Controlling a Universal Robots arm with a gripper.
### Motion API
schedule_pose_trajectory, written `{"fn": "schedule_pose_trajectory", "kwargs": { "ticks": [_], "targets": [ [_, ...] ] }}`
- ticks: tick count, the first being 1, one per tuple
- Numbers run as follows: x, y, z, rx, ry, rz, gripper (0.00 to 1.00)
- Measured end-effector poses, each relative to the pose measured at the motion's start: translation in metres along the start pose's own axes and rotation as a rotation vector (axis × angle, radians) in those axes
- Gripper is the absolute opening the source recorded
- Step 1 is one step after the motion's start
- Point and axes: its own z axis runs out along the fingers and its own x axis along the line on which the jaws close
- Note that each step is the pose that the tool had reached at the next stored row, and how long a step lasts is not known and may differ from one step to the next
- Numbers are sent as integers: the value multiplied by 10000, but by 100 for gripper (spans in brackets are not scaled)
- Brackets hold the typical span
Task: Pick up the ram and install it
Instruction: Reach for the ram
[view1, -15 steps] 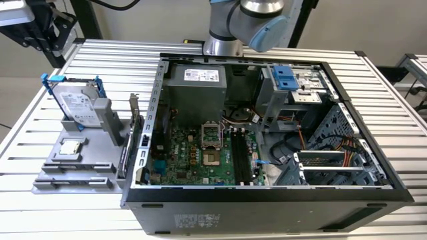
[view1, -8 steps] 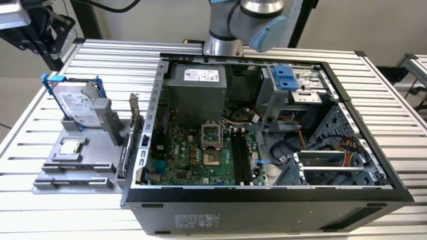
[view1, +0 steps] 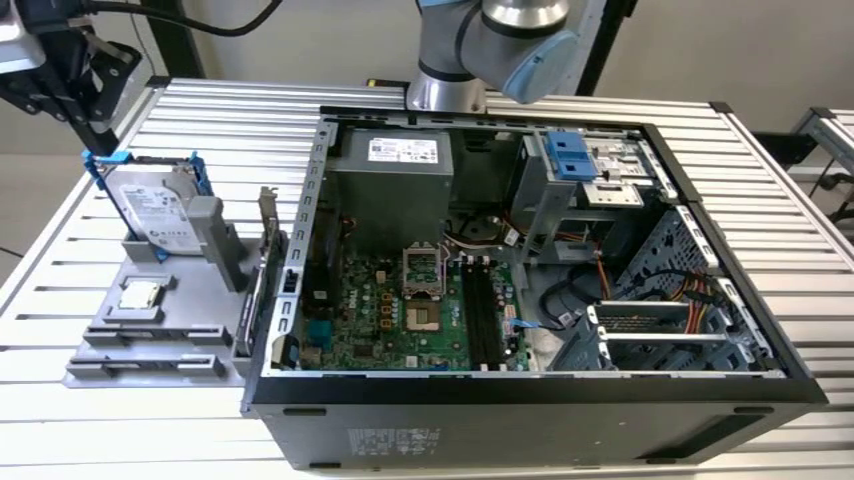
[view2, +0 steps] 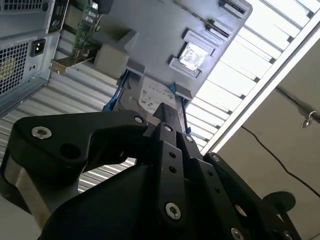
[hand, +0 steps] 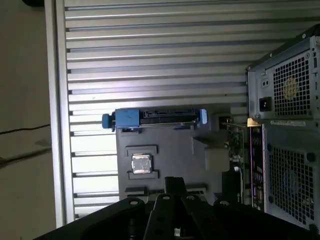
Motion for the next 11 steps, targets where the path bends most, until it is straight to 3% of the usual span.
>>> {"fn": "schedule_pose_trajectory", "kwargs": {
  "ticks": [3, 11],
  "targets": [
    [-3, -56, -2, -1, 2, 0, 0],
    [-19, -294, -14, 2, 33, 2, 0]
  ]
}}
